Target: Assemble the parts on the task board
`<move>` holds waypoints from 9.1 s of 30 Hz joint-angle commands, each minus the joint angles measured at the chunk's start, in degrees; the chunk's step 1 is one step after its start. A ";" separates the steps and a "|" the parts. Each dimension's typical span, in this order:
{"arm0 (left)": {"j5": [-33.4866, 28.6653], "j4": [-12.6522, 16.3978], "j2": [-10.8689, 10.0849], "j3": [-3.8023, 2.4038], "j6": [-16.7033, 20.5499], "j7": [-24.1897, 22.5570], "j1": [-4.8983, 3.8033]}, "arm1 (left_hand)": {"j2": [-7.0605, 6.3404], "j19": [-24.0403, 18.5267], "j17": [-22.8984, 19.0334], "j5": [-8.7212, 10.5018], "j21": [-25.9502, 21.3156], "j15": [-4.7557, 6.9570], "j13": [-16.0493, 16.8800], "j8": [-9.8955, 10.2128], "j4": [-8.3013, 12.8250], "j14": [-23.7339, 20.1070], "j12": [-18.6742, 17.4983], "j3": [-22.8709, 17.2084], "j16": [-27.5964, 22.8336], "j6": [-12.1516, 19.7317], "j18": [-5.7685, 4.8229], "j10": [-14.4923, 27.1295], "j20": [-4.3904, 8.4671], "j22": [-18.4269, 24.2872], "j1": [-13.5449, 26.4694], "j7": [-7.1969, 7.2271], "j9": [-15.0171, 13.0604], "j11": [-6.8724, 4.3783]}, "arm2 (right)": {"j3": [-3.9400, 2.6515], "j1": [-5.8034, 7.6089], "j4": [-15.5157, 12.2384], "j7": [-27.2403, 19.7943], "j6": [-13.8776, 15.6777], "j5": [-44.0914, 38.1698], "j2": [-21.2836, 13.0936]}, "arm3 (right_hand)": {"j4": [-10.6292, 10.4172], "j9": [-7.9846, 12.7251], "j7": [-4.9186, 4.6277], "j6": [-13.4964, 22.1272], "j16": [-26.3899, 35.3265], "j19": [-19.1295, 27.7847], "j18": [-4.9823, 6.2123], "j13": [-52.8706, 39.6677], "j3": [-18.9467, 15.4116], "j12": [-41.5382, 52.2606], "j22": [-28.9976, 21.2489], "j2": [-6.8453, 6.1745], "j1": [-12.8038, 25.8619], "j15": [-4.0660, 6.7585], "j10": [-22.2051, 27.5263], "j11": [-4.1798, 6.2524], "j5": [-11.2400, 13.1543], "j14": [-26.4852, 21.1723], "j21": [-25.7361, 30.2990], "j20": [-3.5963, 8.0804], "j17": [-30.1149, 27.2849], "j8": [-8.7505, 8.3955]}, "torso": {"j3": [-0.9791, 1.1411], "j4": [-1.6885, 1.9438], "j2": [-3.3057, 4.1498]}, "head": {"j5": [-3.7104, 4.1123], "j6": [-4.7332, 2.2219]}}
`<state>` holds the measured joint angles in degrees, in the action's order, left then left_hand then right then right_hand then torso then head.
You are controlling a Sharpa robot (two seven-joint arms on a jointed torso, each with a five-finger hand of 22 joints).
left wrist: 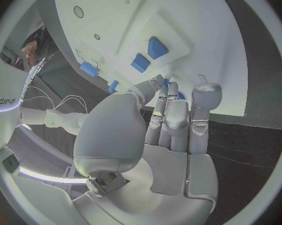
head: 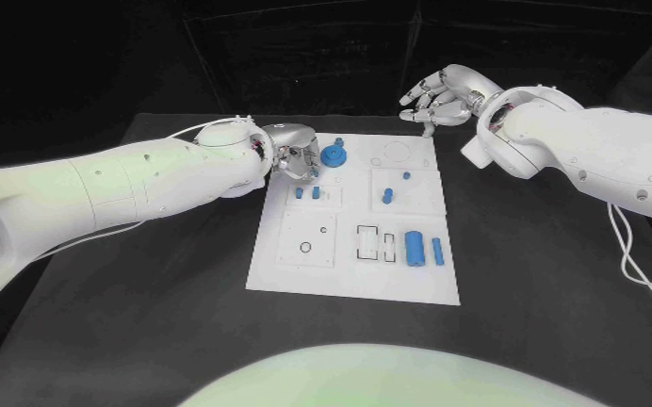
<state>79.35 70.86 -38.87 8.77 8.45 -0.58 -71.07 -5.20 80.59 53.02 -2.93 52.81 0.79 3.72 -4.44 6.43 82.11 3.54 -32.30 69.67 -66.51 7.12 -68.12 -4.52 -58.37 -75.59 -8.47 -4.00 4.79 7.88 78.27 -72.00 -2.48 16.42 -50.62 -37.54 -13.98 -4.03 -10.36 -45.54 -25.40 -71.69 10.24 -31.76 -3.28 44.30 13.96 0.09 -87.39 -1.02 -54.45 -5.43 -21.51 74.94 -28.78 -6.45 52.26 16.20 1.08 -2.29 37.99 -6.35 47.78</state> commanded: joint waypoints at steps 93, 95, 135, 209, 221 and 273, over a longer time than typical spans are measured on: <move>-1.94 -0.73 0.77 0.04 4.01 -2.70 0.19 | 0.77 0.04 1.14 0.18 0.76 0.14 0.39 -0.34 -0.48 0.49 1.03 0.37 0.61 -1.07 0.15 -1.10 -0.20 -1.02 -0.27 0.70 -0.31 -0.68 | -0.04 0.12 -0.07 -0.54 -0.03 0.45 0.20 | -0.29 0.10 -0.04 0.44 -0.32 -0.56 0.16 0.15 -0.29 0.42 -0.01 0.46 0.11 0.13 0.47 0.06 -0.17 -0.12 0.46 -0.01 -0.11 0.26 | 0.00 -0.03 0.01 | 0.34 0.17; -2.18 -0.56 0.62 0.03 4.61 -2.98 0.19 | 0.78 0.05 1.16 0.17 0.78 0.14 0.39 -0.34 -0.47 0.50 1.03 0.36 0.62 -1.07 0.15 -1.11 -0.19 -1.04 -0.29 0.69 -0.31 -0.68 | -0.04 0.12 -0.05 -0.55 -0.06 0.45 0.21 | -0.31 0.11 -0.04 0.45 -0.32 -0.56 0.16 0.15 -0.30 0.43 -0.01 0.48 0.12 0.12 0.47 0.06 -0.17 -0.12 0.47 -0.01 -0.12 0.26 | -0.01 0.01 0.00 | 0.37 0.16; -2.46 -1.20 -0.64 0.02 0.63 -1.29 0.15 | 0.48 0.04 1.11 0.18 0.52 0.12 0.33 -0.13 -0.26 0.53 0.87 0.54 0.60 -0.75 0.19 -0.95 -0.16 -0.84 -0.41 0.54 -0.23 -0.58 | -0.04 0.09 -0.08 -0.56 -0.03 0.45 0.07 | -0.32 0.11 -0.04 0.46 -0.33 -0.56 0.16 0.15 -0.30 0.44 -0.02 0.49 0.12 0.12 0.48 0.06 -0.17 -0.12 0.47 -0.02 -0.12 0.26 | 0.00 -0.03 0.02 | -0.04 0.22; -2.46 -1.31 -0.02 0.04 0.01 -2.12 0.14 | -0.24 0.23 0.81 0.16 0.88 0.51 1.41 0.91 0.56 0.49 2.82 2.58 0.35 2.52 0.06 -2.87 0.26 -1.50 -1.16 0.45 0.31 -1.02 | -0.04 0.09 0.10 -0.29 -0.56 0.45 0.30 | -0.21 0.12 -0.04 0.59 -0.32 -0.55 0.17 0.22 -0.31 0.51 -0.03 0.49 -0.21 0.13 0.61 0.08 -0.19 -0.19 0.54 -0.02 -0.14 0.26 | 0.03 -0.04 -0.01 | 0.51 0.43; -2.46 -1.17 0.05 0.05 -0.24 -2.02 0.14 | -0.52 0.24 0.84 0.17 0.84 0.39 1.53 0.87 0.35 0.51 3.01 2.96 0.35 3.22 0.04 -2.69 0.18 -1.52 -0.75 0.32 0.32 -0.91 | -0.04 0.09 0.04 -0.41 -0.28 0.45 0.26 | -0.18 0.12 -0.05 0.65 -0.32 -0.54 0.17 0.24 -0.30 0.51 -0.03 0.47 -0.28 0.13 0.64 0.07 -0.20 -0.21 0.56 -0.02 -0.14 0.25 | 0.04 -0.01 -0.01 | 0.58 0.54; -2.46 -0.84 -0.16 0.06 -0.26 -1.63 0.16 | -1.43 0.80 1.68 0.17 2.41 0.49 1.94 0.58 0.09 0.99 3.87 3.80 0.96 4.04 -0.22 -3.08 0.17 -2.92 -0.15 0.48 0.19 -1.11 | -0.04 0.08 0.16 -0.51 0.37 0.45 0.36 | -0.20 0.17 -0.12 0.94 -0.28 -0.50 0.15 0.29 -0.40 0.52 -0.04 0.39 -0.31 0.08 0.78 -0.01 -0.13 -0.31 0.62 -0.04 -0.16 0.14 | 0.00 -0.03 -0.01 | 0.43 0.76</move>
<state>77.09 69.90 -39.02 8.85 8.52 -2.13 -70.85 -6.17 81.13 54.73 -2.66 55.05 1.41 5.61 -3.80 6.48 82.72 7.05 -28.77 70.34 -62.43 7.12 -70.92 -4.39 -61.23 -75.82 -8.08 -3.72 3.69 7.88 78.23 -71.80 -2.56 16.46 -50.30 -37.26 -14.16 -3.93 -10.57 -44.93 -25.40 -71.69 10.24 -31.54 -3.47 44.54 13.96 0.09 -87.39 -1.02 -54.03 -5.43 -21.51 74.94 -28.34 -6.45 52.18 16.20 1.08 -2.31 37.99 -5.95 48.58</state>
